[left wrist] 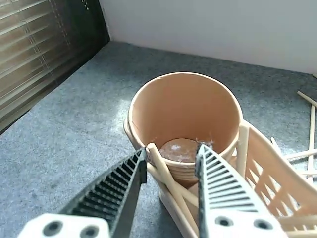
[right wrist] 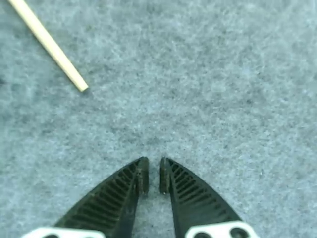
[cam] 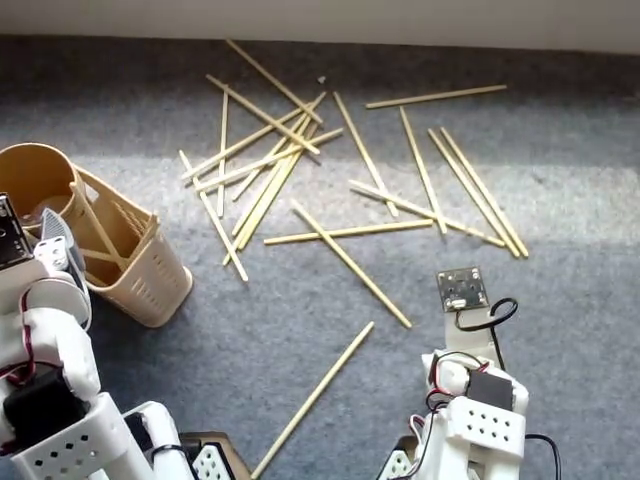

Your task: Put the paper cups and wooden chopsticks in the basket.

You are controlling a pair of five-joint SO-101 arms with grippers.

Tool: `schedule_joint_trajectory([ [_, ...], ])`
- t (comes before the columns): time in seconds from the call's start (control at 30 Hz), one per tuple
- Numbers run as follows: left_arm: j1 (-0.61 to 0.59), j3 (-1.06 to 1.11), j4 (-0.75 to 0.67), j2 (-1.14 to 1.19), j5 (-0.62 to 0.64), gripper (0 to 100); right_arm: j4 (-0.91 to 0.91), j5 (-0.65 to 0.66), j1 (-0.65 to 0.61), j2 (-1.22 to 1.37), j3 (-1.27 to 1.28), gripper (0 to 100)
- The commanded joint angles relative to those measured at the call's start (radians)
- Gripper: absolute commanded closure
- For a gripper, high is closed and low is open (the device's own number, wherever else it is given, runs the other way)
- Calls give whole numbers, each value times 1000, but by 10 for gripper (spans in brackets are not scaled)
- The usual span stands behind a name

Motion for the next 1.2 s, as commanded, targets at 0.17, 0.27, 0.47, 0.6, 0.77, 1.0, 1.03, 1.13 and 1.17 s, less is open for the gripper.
schedule_joint_trajectory([
  [0.17,22,-163,35,4,12,806,-21,3,-16,12,2,940],
  [0.27,59,-286,-2,4,40,807,-21,3,-16,12,2,940],
  [0.47,352,-515,29,16,37,807,-21,3,-16,12,2,940],
  [0.6,611,-521,54,68,5,807,-21,3,-16,12,5,940],
  [0.77,845,-532,115,282,-97,807,-22,3,-16,12,13,940],
  [1.0,900,-529,333,404,-126,807,-22,9,-16,12,12,940],
  [1.03,900,-522,373,389,-126,807,-22,9,-16,13,5,940],
  [1.13,901,-495,466,340,-155,807,-4,9,-15,16,-84,940],
  [1.17,901,-481,491,331,-201,807,16,8,-15,16,-122,940],
])
